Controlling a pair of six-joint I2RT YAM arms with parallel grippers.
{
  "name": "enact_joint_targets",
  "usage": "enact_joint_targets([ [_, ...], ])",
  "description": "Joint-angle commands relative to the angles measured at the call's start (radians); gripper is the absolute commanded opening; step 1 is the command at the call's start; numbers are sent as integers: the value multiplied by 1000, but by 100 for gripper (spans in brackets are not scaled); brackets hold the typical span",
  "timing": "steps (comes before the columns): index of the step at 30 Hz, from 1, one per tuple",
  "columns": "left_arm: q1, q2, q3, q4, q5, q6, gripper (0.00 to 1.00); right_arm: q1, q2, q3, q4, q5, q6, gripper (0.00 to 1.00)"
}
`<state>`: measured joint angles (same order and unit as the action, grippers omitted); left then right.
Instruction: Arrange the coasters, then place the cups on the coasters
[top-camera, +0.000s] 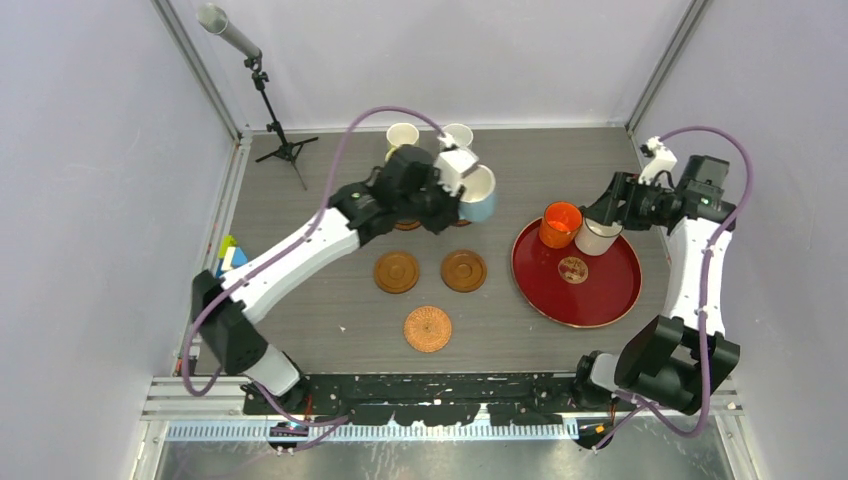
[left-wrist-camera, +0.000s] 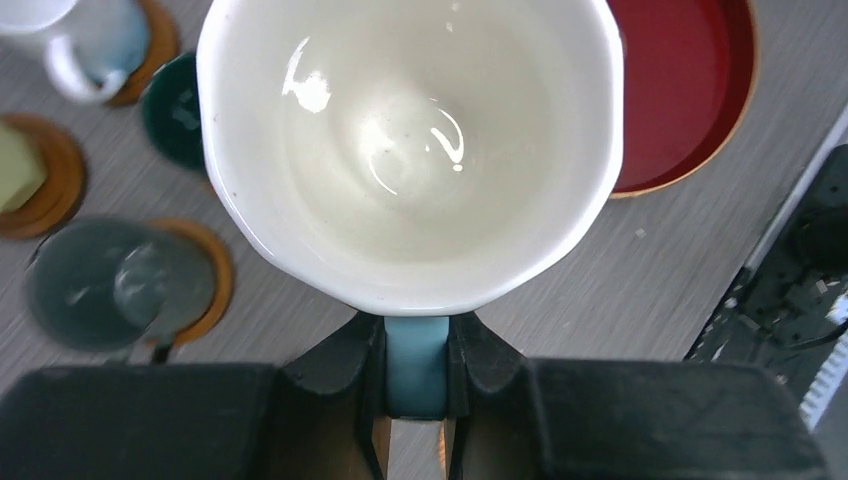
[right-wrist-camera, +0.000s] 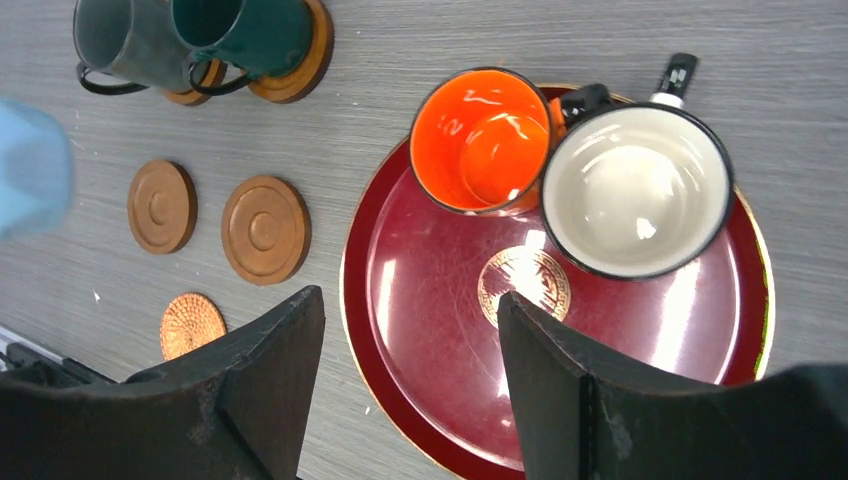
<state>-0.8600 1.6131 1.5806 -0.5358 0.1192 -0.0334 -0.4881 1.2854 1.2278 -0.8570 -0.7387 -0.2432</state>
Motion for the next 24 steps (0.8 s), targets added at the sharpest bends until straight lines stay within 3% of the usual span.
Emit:
enact_joint_targets([
  [1,102,-160,-136,36,107,69,0,95,4,-3,91,87,76,69],
  [6,164,-309,-326,43,96,143,0,181,42,12,125,137,127,69],
  [14,250,-435,-609,172,62,142,0,274,67,10,162,195,177,69],
  [24,295,-472,-789,322,54,149,0,310,71,1,175,221,191,69],
])
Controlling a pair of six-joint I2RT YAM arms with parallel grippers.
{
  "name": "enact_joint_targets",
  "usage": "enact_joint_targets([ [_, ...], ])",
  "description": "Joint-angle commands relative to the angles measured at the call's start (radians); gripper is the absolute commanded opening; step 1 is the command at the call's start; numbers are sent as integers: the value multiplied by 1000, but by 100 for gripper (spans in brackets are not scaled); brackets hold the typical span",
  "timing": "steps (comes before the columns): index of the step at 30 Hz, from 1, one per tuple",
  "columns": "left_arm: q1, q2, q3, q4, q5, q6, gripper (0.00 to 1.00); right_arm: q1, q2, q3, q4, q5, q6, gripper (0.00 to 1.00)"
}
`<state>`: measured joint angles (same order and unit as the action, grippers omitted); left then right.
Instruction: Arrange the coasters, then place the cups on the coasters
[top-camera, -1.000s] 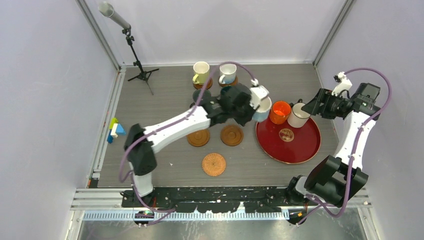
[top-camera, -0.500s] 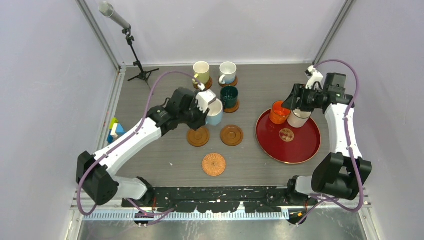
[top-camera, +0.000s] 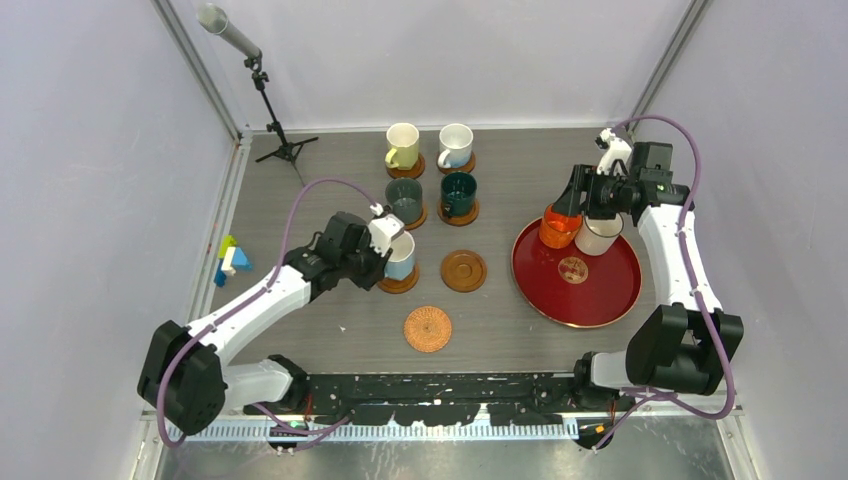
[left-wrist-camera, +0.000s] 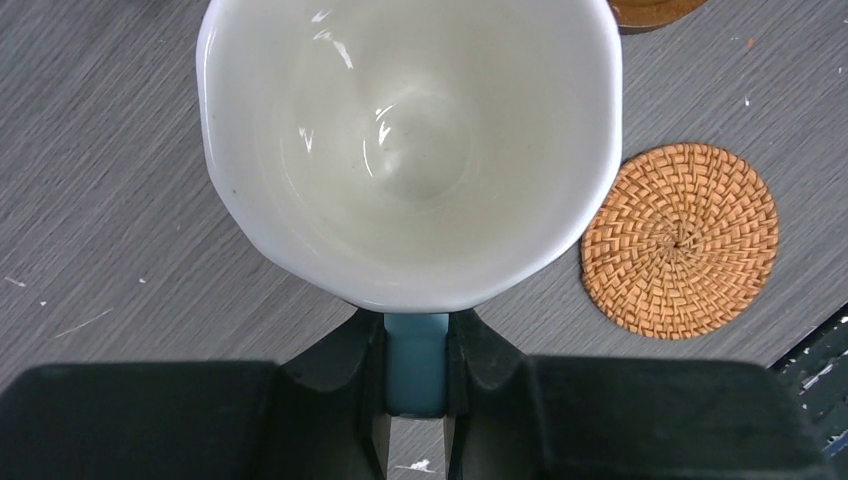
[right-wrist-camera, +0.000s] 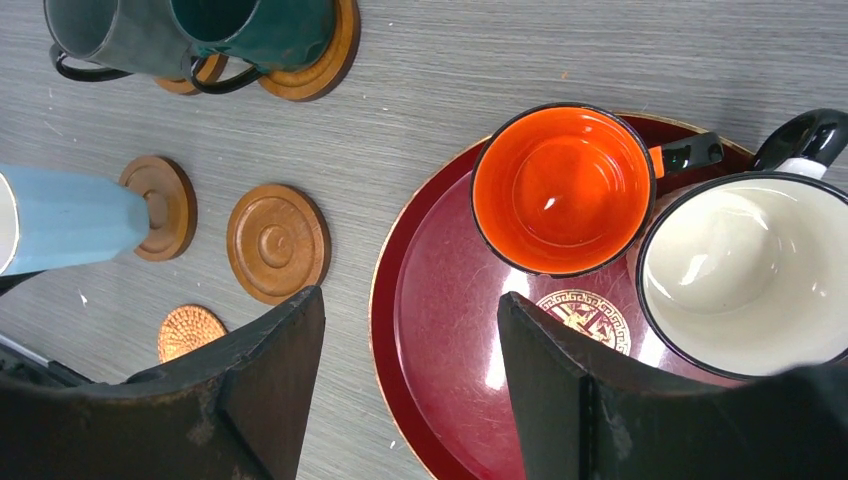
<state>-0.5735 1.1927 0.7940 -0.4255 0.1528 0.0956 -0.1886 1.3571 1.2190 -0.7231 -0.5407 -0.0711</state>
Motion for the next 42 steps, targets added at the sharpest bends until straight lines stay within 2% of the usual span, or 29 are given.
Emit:
enact_joint_targets([
  [1,9,-49,-6,214,28,19,0,12,-1,8,43,26,20,69],
  [18,35,-18,-76,235,55,48,0,20,5,-1,49,32,16,69],
  [26,38,6,-96,247,20,70,3,21,7,-2,51,33,14,69],
  [28,38,4,-102,258,20,70,8,21,7,-4,47,33,13,69],
  [32,38,14,-97,241,19,75,28,22,8,-7,48,33,8,69],
  [37,38,-8,-85,187,7,86,59,21,10,5,33,31,-9,69],
  [40,38,-33,-55,132,2,92,69,29,10,19,18,35,-25,69],
  [42,40,-39,-21,86,3,93,73,45,12,33,11,55,-37,69],
])
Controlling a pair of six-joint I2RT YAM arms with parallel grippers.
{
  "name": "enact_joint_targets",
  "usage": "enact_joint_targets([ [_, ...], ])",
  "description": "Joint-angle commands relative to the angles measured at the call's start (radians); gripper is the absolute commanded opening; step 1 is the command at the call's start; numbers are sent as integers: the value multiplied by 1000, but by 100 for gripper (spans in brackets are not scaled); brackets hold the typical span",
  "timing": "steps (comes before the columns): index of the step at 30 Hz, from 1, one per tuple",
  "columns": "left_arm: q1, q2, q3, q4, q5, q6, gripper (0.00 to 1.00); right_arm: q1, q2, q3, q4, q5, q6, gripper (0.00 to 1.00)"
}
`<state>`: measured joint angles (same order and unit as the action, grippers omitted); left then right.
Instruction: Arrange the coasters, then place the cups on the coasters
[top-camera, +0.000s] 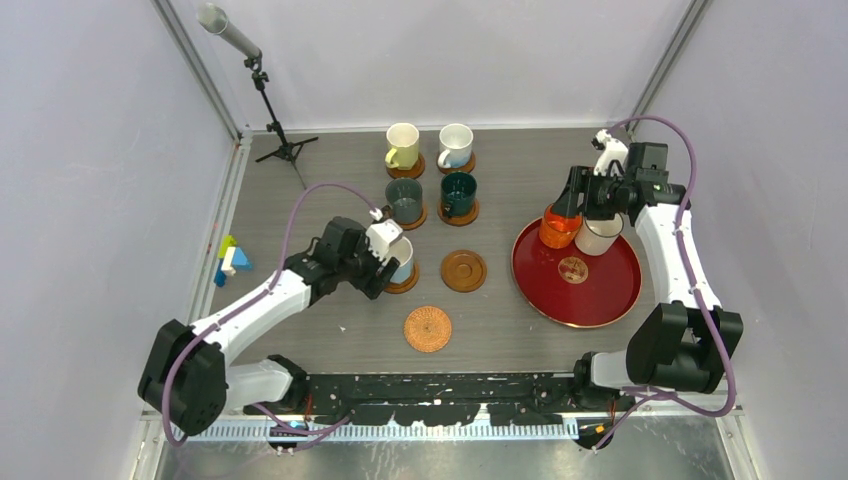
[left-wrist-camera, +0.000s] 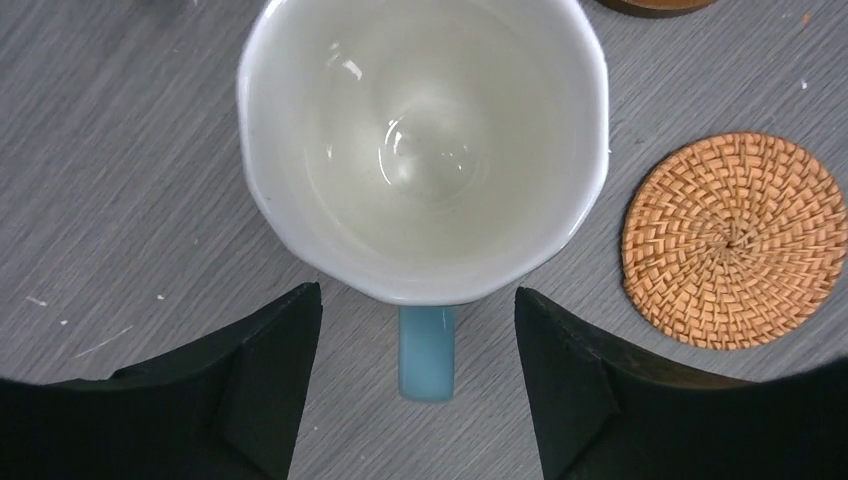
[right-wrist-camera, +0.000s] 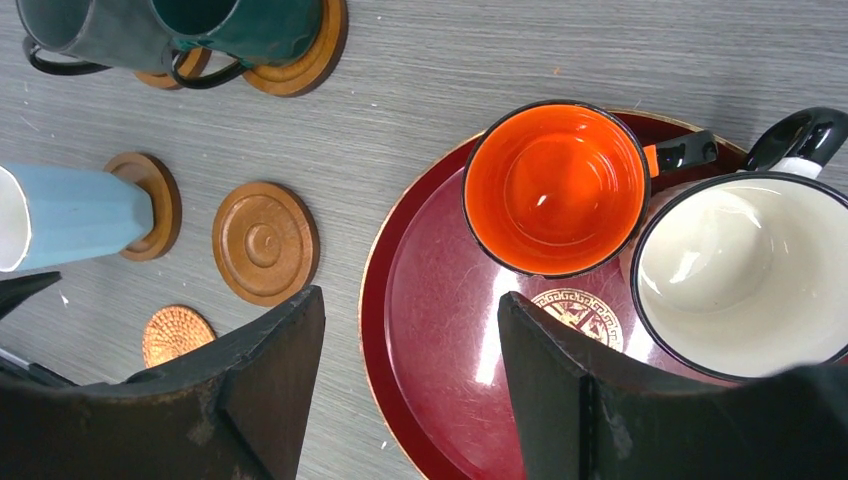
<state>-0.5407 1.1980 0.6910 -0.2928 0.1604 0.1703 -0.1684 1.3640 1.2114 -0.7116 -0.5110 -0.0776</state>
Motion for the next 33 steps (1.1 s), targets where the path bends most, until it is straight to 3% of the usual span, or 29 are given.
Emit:
enact_joint_targets([
  [1,9,-46,104,-72,-5,20,74,39,10,55,-8,41,-36,69],
  [5,11,-45,211,-194,-4,38,90,122,77,172,-66,157,-60,69],
  [9,16,-51,319,-298,-17,50,99,168,192,301,-116,290,-45,69],
  [18,20,-89,390,-367,-17,30,100,199,414,488,-174,578,105,74],
  [33,21,-107,368,-354,-23,15,100,119,567,546,-261,704,463,81],
])
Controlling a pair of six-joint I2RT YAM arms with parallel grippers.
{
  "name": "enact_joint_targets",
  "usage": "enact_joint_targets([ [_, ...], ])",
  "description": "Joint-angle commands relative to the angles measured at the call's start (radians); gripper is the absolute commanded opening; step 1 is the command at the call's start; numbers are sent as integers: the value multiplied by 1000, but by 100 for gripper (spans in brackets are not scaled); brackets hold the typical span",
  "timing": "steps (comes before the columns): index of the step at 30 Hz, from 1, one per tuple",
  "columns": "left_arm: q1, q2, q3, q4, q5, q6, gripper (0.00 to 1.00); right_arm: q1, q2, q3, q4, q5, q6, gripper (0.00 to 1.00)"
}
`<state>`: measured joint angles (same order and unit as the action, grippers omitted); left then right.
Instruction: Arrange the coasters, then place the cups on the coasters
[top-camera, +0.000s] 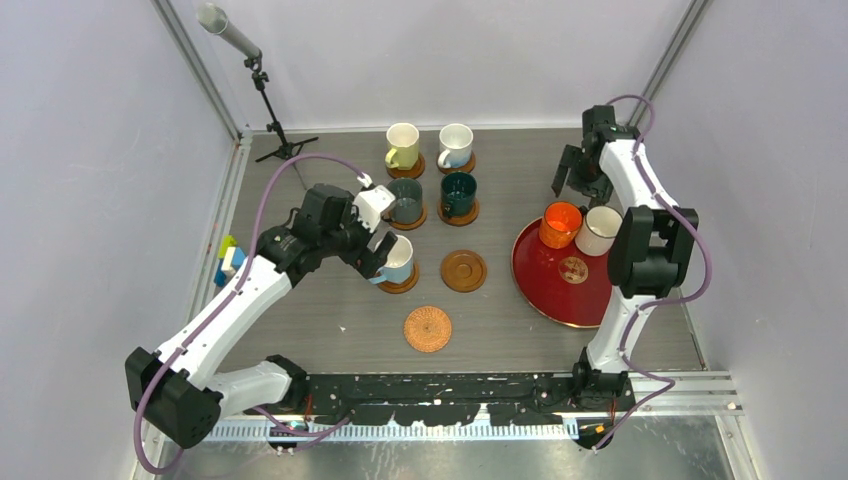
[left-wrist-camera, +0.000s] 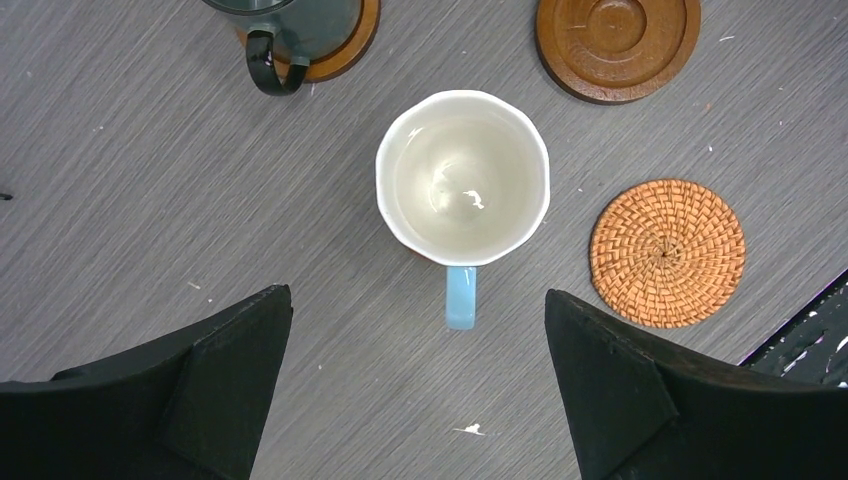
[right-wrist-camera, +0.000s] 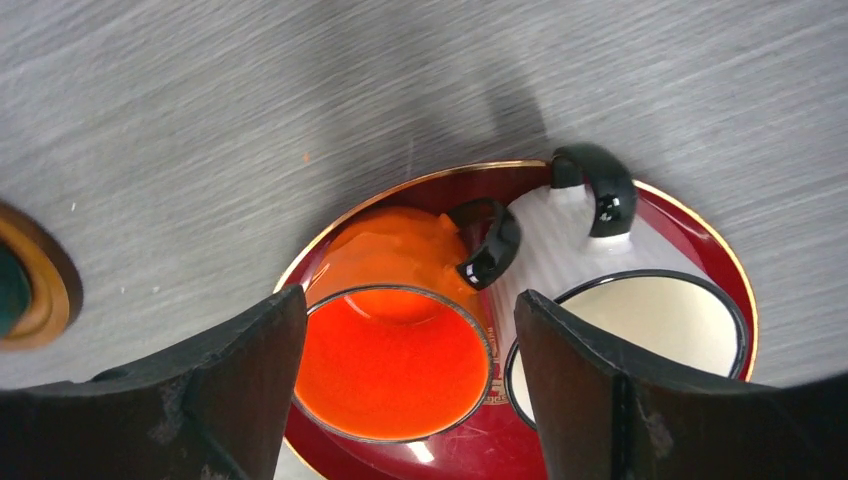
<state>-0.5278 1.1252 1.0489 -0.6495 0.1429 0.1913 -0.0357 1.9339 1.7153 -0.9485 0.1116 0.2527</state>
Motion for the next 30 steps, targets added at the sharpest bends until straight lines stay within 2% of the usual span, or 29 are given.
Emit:
enact_joint_targets([
  [1,8,-34,11,3,-6,-6,100,-16,-1,42,-31,94,147,81],
  [3,9,-34,11,8,-19,-10,100,-20,6,41,-44,106,177,82],
  [8,18,-37,14,16,-26,-15,100,-34,41,50,-93,28,214,82],
  [15,20,-37,16,10,-20,-15,100,-34,73,72,-90,-73,199,80],
  [30,22,-19,27,5,18,-11,100,0,103,124,-61,-289,-129,76],
])
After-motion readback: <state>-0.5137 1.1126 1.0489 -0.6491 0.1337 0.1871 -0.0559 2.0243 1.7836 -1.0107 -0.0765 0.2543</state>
